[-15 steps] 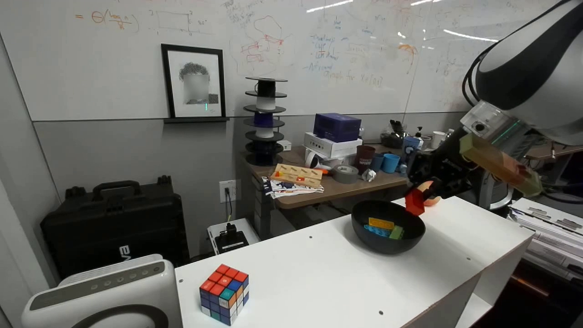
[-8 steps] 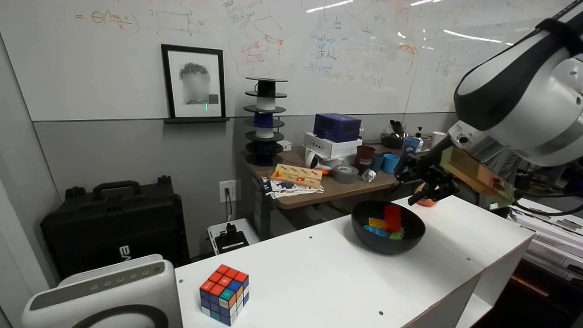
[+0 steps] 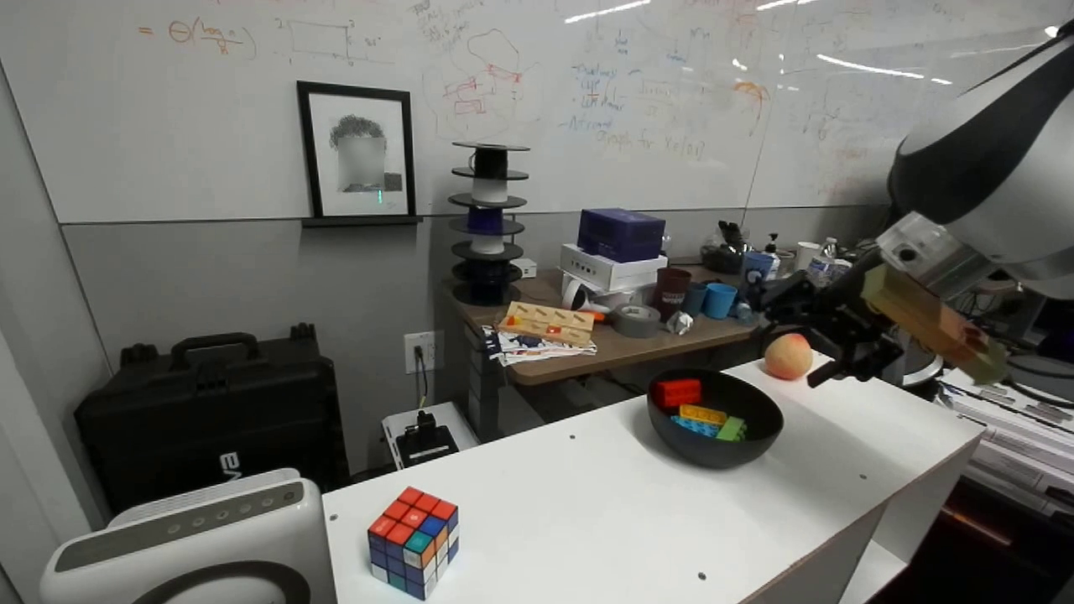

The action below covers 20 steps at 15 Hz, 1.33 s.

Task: Put the blocks inside the black bowl.

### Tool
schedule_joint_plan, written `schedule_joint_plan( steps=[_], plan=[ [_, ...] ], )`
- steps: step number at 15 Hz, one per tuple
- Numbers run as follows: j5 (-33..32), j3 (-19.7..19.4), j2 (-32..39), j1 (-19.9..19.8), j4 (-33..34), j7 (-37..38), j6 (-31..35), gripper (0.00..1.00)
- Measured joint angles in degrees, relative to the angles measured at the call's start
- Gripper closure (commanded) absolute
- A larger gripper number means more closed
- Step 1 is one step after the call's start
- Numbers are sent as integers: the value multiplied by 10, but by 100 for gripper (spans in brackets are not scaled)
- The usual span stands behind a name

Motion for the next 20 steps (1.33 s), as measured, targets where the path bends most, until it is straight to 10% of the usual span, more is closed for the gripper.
schedule_joint_plan(
  steps=[9,20],
  plan=[
    [353,289,-39,-368,-33,-259,-17,0],
    [358,298,-37,-375,-33,-263,-24,0]
  ],
)
